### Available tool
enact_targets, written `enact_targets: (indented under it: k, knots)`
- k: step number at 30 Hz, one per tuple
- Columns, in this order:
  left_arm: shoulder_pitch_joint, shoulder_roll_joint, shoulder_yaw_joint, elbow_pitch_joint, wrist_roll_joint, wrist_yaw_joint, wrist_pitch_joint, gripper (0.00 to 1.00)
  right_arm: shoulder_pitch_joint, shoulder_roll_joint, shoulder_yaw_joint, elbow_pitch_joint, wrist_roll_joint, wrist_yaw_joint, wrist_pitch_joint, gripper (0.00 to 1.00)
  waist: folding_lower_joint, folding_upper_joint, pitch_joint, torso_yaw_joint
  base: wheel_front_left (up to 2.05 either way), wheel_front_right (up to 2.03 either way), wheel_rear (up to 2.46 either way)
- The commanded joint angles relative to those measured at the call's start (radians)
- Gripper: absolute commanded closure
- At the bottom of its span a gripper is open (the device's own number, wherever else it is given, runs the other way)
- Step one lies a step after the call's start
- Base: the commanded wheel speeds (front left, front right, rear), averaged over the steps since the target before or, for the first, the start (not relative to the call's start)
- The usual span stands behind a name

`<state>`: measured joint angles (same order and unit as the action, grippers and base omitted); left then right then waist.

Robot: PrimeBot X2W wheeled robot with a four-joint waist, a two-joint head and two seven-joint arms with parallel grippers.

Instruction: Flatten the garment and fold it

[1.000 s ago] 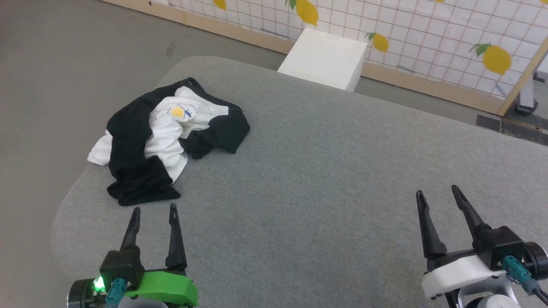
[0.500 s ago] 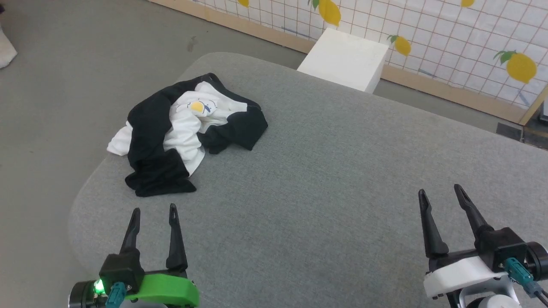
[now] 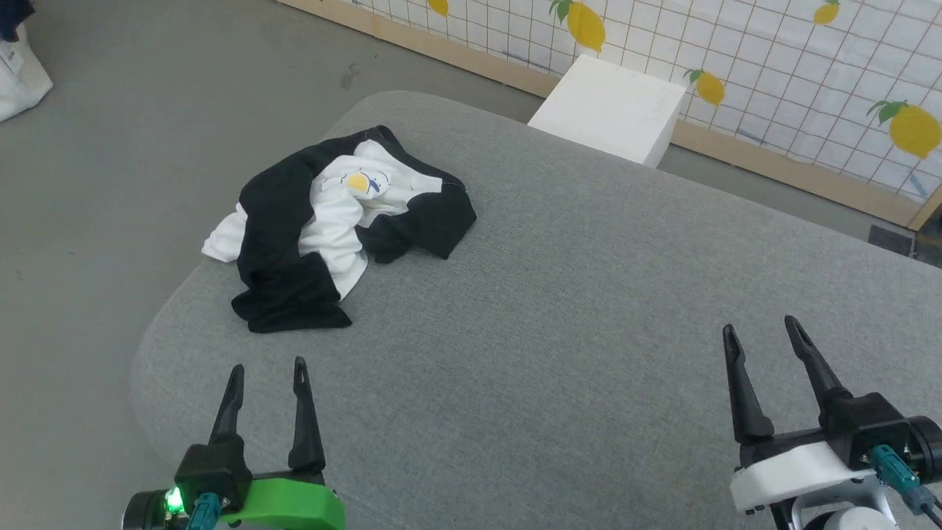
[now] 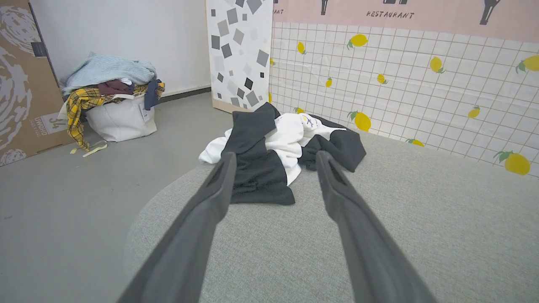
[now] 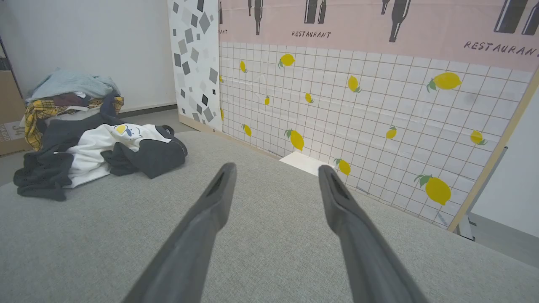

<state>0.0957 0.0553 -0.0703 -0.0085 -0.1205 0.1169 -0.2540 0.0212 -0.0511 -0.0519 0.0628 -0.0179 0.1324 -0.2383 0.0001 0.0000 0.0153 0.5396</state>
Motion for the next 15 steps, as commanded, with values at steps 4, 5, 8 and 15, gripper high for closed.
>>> enact_targets:
  k: [4,5,8,15]
  knots:
    - [0.012,-0.005,0.004,0.006,-0.008,0.000,-0.008,0.00,-0.003,0.001,0.003,0.002,-0.006,-0.002,-0.008,0.00,-0.0001,0.0000,-0.005,-0.003,0.00,0.00,0.00]
    - [0.012,-0.005,0.005,0.006,-0.009,-0.001,-0.008,0.00,-0.003,0.001,0.003,0.001,-0.006,-0.002,-0.008,0.00,-0.0001,0.0000,-0.006,-0.004,0.00,0.00,0.00]
    - [0.009,-0.005,0.006,0.004,-0.026,-0.003,-0.008,0.00,-0.001,0.001,0.001,-0.003,-0.005,-0.002,-0.006,0.00,-0.0001,0.0000,-0.005,-0.007,0.00,0.00,0.00]
    - [-0.105,0.027,-0.002,-0.062,-0.043,-0.054,0.003,0.00,-0.010,0.001,-0.018,-0.059,-0.029,-0.002,0.019,0.00,-0.0001,0.0000,0.050,-0.023,0.00,0.00,0.00]
